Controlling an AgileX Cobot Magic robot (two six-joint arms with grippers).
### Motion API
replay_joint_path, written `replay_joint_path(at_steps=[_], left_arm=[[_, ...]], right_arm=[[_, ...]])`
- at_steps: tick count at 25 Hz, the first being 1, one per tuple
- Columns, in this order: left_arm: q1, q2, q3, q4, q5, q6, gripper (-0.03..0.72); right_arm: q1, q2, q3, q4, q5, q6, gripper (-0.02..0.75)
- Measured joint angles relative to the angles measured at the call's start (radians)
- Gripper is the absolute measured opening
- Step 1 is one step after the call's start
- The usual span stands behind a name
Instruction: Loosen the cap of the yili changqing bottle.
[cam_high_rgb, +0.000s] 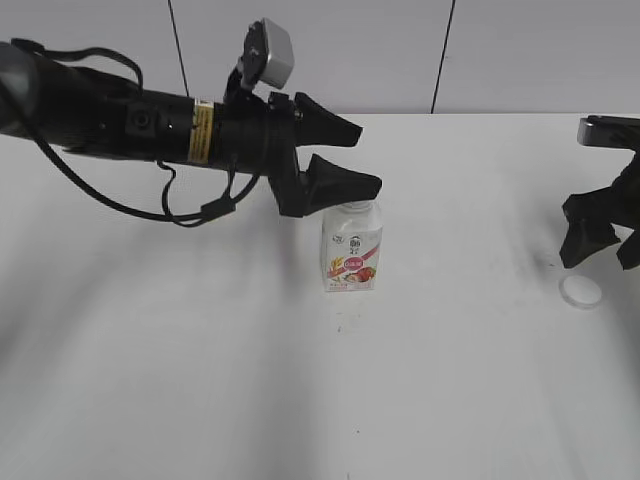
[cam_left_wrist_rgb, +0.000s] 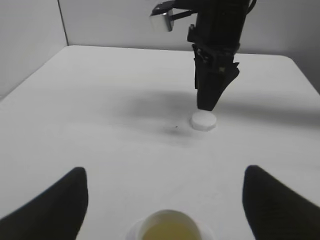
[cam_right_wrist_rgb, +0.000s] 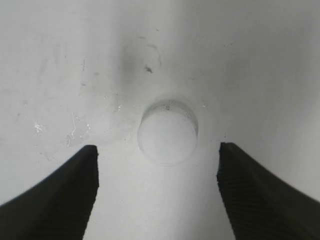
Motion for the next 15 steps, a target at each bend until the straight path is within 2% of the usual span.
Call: replay_joint_path(at_steps=[8, 11, 15], left_arm=[[0.000, -0.216, 0.000, 0.185, 0.479, -0.242, 0.575], [0.000, -0.272, 0.000, 0.200, 0.676, -0.278, 0.575], [0.000, -0.292, 0.001, 0.168, 1.034, -0.287, 0.575]], right_arm=[[0.000, -0.001, -0.014, 0.000, 0.054, 0.000, 0.581], [0.000, -0.002, -0.014, 0.000, 0.081, 0.000, 0.581], [0.000, -0.003, -0.016, 0.000, 0.121, 0.000, 0.581]])
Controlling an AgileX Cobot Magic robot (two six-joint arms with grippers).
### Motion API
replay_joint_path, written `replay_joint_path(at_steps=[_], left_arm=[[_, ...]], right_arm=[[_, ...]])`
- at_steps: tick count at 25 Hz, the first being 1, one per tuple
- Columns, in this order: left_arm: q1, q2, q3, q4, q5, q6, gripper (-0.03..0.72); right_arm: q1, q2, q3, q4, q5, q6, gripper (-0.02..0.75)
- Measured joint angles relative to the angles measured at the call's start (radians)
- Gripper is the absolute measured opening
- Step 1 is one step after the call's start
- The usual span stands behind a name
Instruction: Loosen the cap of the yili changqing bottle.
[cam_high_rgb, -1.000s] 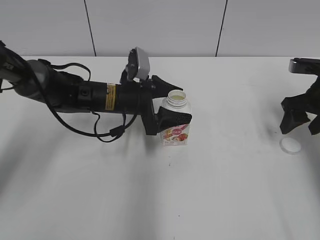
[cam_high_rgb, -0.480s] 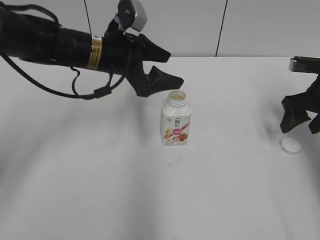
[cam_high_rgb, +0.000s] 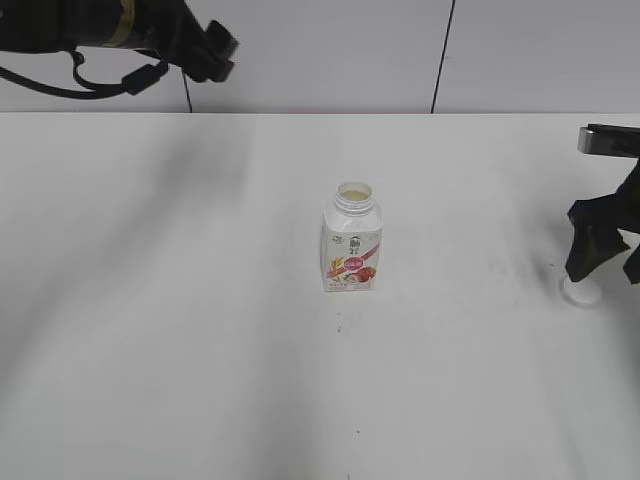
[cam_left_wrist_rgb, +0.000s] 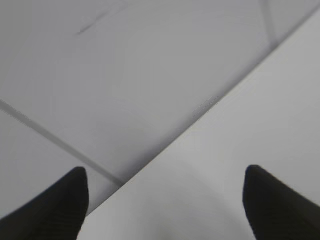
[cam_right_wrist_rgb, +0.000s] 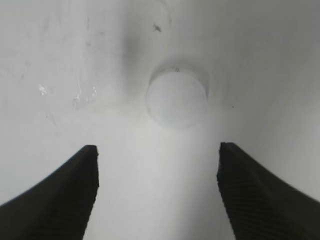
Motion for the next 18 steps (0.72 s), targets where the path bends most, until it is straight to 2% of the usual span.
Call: replay_joint_path(at_steps=[3, 5, 6, 9, 12, 15, 18], left_arm=[[0.002, 0.000, 0.000, -0.072, 0.245, 0.009, 0.573], [0.003, 0.000, 0.000, -0.206, 0.366, 0.066, 0.573], [0.004, 0.000, 0.000, -0.294, 0.411, 0.110, 0.573], [0.008, 0.000, 0.000, -0.713, 0.474, 0.337, 0.573], [0.007, 0.000, 0.000, -1.014, 0.480, 0.569, 0.573], [0.004, 0.000, -0.001, -1.186, 0.508, 0.649, 0.573], [0.004, 0.000, -0.001, -1.279, 0.588, 0.666, 0.573]], right_arm=[[0.000, 0.000, -0.001, 0.000, 0.010, 0.000, 0.581], [0.000, -0.001, -0.001, 0.001, 0.029, 0.000, 0.581], [0.000, -0.001, -0.002, 0.001, 0.045, 0.000, 0.581], [0.000, -0.001, -0.003, 0.002, 0.085, 0.000, 0.581], [0.000, -0.009, -0.003, 0.003, 0.122, 0.000, 0.581], [0.000, -0.038, -0.004, 0.003, 0.150, 0.000, 0.581], [0.000, -0.081, -0.017, 0.003, 0.181, 0.000, 0.581]])
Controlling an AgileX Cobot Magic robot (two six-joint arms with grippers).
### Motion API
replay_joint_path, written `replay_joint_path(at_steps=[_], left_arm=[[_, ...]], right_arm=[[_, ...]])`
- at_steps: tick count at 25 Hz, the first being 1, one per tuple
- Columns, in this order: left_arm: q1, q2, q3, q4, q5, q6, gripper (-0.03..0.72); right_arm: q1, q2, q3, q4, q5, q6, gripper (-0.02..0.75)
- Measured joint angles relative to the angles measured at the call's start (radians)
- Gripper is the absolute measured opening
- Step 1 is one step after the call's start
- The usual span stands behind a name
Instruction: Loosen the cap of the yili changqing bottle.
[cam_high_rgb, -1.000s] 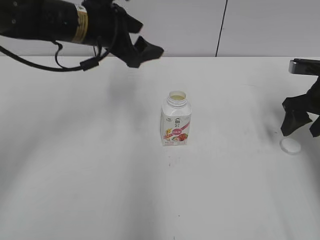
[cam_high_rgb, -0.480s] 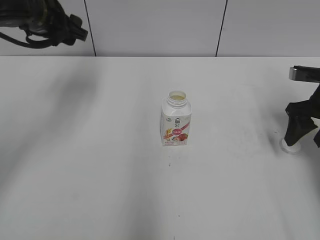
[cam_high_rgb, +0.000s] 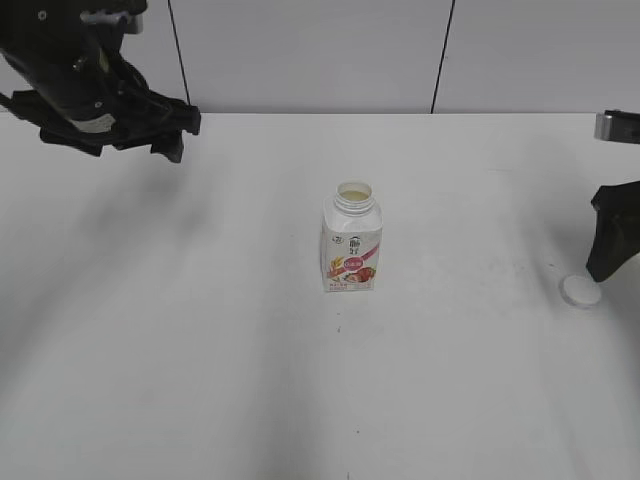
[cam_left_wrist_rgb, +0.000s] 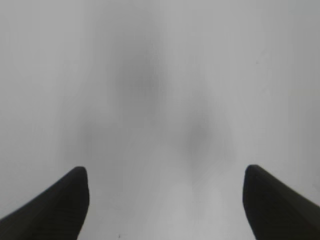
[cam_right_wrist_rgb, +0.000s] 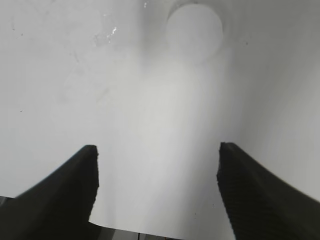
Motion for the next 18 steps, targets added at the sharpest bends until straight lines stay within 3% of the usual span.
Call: replay_joint_path(at_steps=[12, 18], left_arm=[[0.031, -0.001, -0.002, -0.118, 0.429, 0.101, 0.565], [0.031, -0.058, 0.028, -0.210, 0.489, 0.176, 0.536]], right_arm=[[0.000, -0.127, -0.046, 0.000, 0.116, 0.000, 0.581], [0.000, -0.165, -0.045, 0.016, 0.132, 0.010, 0.581]])
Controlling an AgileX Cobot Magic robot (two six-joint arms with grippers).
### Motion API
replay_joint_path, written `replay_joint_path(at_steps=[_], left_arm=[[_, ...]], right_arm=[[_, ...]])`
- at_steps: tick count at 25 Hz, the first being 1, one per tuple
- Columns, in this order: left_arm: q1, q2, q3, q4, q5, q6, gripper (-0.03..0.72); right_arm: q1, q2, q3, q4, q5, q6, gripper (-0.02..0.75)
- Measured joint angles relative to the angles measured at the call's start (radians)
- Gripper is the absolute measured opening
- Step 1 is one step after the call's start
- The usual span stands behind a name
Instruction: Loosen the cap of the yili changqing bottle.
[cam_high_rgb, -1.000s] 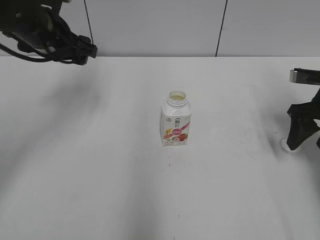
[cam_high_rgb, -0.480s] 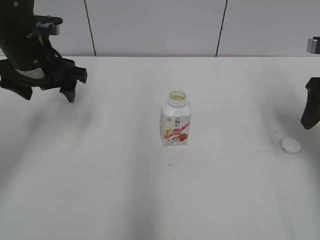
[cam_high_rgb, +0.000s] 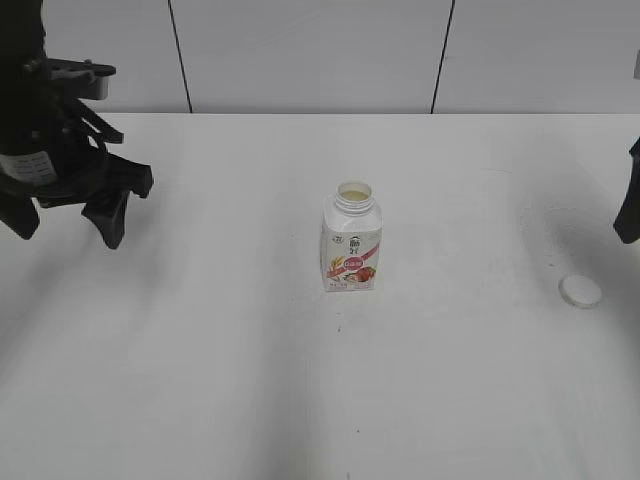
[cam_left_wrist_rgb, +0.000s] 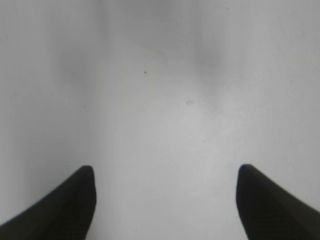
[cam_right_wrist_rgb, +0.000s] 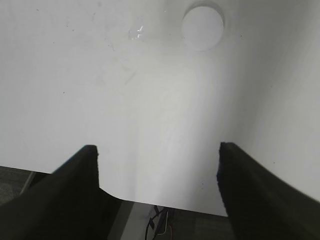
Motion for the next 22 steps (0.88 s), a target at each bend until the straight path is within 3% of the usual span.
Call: replay_joint_path(at_steps=[10, 22], left_arm=[[0.000, -0.352, 0.267, -0.027, -0.004, 0.008, 0.466], [0.000, -0.923, 0.534, -0.101, -0.012, 0.008, 0.449]], right_arm=[[0.000, -0.300, 0.177, 0.016, -0.002, 0.003, 0.581], [0.000, -0.927, 0.404, 0.018, 0.001, 0.005, 0.581]])
